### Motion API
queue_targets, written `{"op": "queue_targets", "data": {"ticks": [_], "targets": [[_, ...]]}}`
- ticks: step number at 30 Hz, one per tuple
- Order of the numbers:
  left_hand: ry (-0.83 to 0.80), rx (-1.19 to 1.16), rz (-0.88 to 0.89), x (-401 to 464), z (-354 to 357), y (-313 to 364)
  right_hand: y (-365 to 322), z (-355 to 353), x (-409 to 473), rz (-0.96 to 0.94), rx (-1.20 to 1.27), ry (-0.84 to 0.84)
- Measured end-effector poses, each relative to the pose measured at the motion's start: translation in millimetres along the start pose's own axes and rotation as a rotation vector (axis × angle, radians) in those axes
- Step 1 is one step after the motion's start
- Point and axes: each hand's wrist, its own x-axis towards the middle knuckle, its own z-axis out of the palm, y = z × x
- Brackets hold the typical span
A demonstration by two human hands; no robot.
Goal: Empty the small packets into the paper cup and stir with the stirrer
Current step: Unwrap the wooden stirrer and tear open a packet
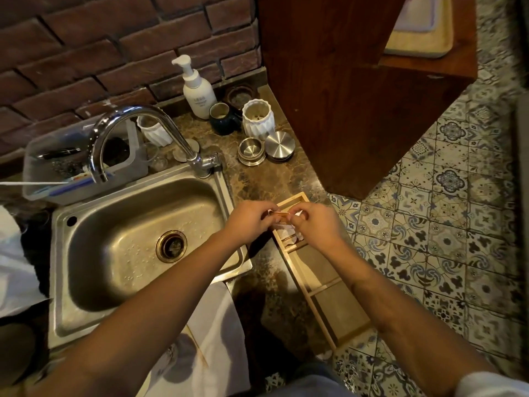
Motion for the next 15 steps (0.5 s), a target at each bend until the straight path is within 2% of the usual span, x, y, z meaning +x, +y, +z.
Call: {"op": "queue_targets", "data": {"ticks": [4, 7, 15], "targets": [[0.042, -0.103, 0.019, -26, -18, 15, -5, -4, -15, -0.081, 0.158, 0.057], [0.141, -0.233, -0.001, -57, -32, 25, -18, -9, -37, -0.152, 0.275, 0.072], [0.356, -0.44, -0.061, -157, -56, 37, -67, -2, -110, -0.233, 0.493, -0.041]]}}
